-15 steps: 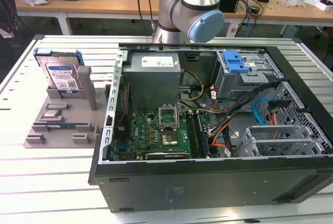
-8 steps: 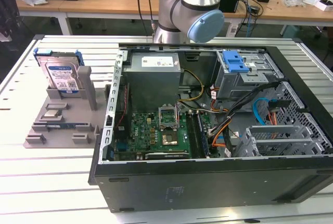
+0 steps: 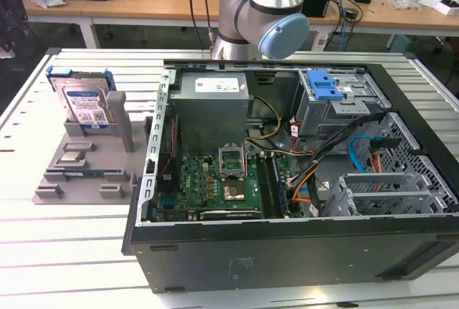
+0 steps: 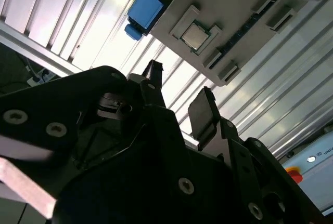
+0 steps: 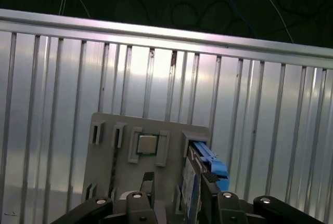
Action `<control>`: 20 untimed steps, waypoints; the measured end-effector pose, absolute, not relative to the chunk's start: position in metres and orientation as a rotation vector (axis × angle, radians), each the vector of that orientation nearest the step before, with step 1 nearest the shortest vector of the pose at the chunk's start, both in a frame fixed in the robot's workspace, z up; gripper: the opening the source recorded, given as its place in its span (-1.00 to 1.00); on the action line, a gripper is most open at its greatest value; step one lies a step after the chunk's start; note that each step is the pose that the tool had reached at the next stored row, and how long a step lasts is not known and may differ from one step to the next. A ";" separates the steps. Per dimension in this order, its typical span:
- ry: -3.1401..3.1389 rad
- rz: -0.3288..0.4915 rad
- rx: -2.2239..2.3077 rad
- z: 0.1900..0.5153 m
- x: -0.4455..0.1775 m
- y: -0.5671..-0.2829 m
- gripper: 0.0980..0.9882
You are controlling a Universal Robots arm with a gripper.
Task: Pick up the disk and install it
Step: 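Pick up the disk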
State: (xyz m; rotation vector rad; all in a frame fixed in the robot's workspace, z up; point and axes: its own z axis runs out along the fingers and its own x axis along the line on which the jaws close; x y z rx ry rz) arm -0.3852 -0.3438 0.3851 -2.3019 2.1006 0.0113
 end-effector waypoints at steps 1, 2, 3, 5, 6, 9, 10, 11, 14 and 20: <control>2.126 0.011 -2.278 0.385 -0.385 -0.344 -0.14; 2.142 0.011 -2.263 0.385 -0.385 -0.344 -0.14; 2.168 0.010 -2.238 0.385 -0.385 -0.344 -0.14; 2.185 0.010 -2.221 0.384 -0.384 -0.343 -0.14; 2.191 0.010 -2.215 0.384 -0.382 -0.341 -0.14; 2.197 0.009 -2.210 0.384 -0.377 -0.335 -0.14; 2.200 0.009 -2.207 0.384 -0.375 -0.331 -0.14; 2.201 0.009 -2.205 0.383 -0.374 -0.329 -0.14; 2.208 0.009 -2.199 0.383 -0.368 -0.322 -0.14; 2.221 0.018 -2.194 0.365 -0.357 -0.314 -0.14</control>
